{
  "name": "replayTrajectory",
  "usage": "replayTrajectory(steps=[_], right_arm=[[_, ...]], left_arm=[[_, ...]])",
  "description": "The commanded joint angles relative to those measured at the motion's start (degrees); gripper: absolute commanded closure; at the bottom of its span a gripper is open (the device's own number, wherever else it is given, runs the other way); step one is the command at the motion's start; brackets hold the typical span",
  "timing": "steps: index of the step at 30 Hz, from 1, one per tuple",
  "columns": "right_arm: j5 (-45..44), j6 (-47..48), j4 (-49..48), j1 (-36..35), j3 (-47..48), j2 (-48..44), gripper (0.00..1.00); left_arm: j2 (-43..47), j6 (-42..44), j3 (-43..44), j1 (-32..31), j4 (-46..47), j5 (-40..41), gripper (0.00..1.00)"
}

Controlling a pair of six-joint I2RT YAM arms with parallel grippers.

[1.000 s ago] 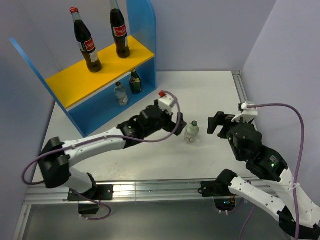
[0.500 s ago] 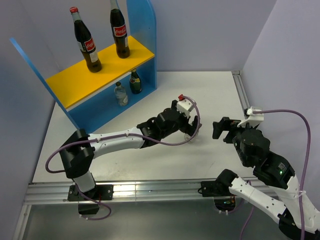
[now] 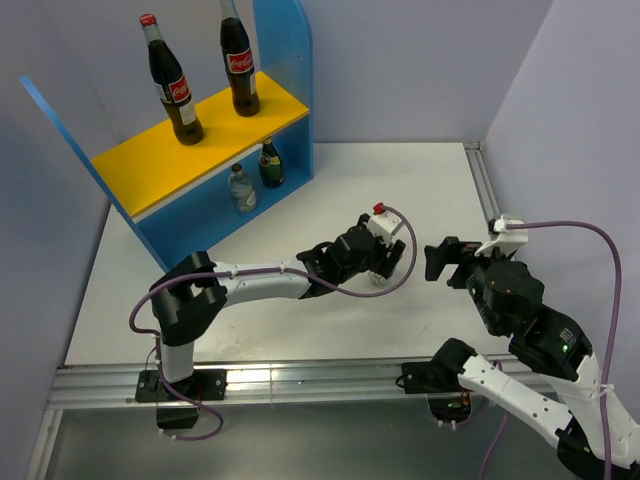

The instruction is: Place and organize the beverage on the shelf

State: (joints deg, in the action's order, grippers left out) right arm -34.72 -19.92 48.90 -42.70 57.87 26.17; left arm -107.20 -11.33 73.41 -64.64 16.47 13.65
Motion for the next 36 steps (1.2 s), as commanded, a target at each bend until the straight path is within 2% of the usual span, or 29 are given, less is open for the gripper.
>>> replayTrajectory(steps=[1, 3, 7, 9, 10, 12, 13, 18, 24, 28, 30, 31, 32, 35, 36], right_arm=[[0.9, 0.9, -0.9, 0.3, 2.1, -0.1, 0.0], [1.1, 1.0, -1.0, 0.3, 2.0, 0.1, 0.0], [1.4, 1.0, -1.2, 0.4, 1.8, 0.2, 0.01], [1.7, 1.2, -1.6, 0.3, 1.5, 0.0, 0.01], [1.8, 1.2, -1.8, 0.3, 1.3, -0.2, 0.01], [2.5, 1.4, -2.4, 0.3, 0.8, -0.3, 0.0], [2.8, 1.5, -2.8, 0.3, 0.1, -0.9, 0.0], [5.4, 1.9, -9.0, 0.3, -4.2, -2.8, 0.0], [15.0, 3.8, -21.4, 0.3, -11.5, -3.8, 0.0], [24.2, 5.3, -29.9, 0.3, -15.8, -0.9, 0.0], [32.7, 6.6, -35.7, 0.3, -16.8, 0.8, 0.0], [35.2, 6.8, -37.7, 0.3, -17.7, 2.7, 0.0], [41.9, 7.2, -42.2, 0.2, -18.0, 3.9, 0.0], [51.6, 8.8, -49.9, 0.2, -18.9, 9.8, 0.0], [52.6, 9.1, -51.2, 0.2, -18.1, 13.4, 0.0]], left_arm=[[0.5, 0.1, 1.4, -0.4, 3.4, 1.0, 0.32], [0.3, 0.2, 1.5, -0.4, 3.5, 0.5, 0.34], [-0.2, 0.2, 2.1, -0.4, 2.4, 0.6, 0.54], [0.1, -0.1, 1.7, -0.5, 2.5, 0.8, 0.61], [0.4, -0.2, 1.4, -0.5, 2.7, 1.1, 0.71], [1.2, -0.4, 1.0, -0.5, 2.4, 1.9, 0.83], [1.6, -0.7, 0.8, -0.5, 2.2, 3.2, 1.0], [8.1, -1.8, -1.2, -0.5, -1.3, 9.4, 1.0], [19.7, -2.7, -2.4, -0.5, -8.9, 16.7, 1.0], [26.1, -4.8, -1.9, -0.4, -18.2, 20.7, 1.0], [30.0, -5.5, -1.9, -0.4, -20.9, 21.8, 1.0], [31.3, -6.1, -1.7, -0.3, -23.6, 22.3, 1.0], [33.4, -6.3, -1.0, -0.3, -25.1, 22.6, 1.0], [36.4, -7.7, 2.4, 0.3, -32.5, 23.2, 1.0], [37.1, -8.3, 3.5, 0.7, -34.8, 23.3, 1.0]])
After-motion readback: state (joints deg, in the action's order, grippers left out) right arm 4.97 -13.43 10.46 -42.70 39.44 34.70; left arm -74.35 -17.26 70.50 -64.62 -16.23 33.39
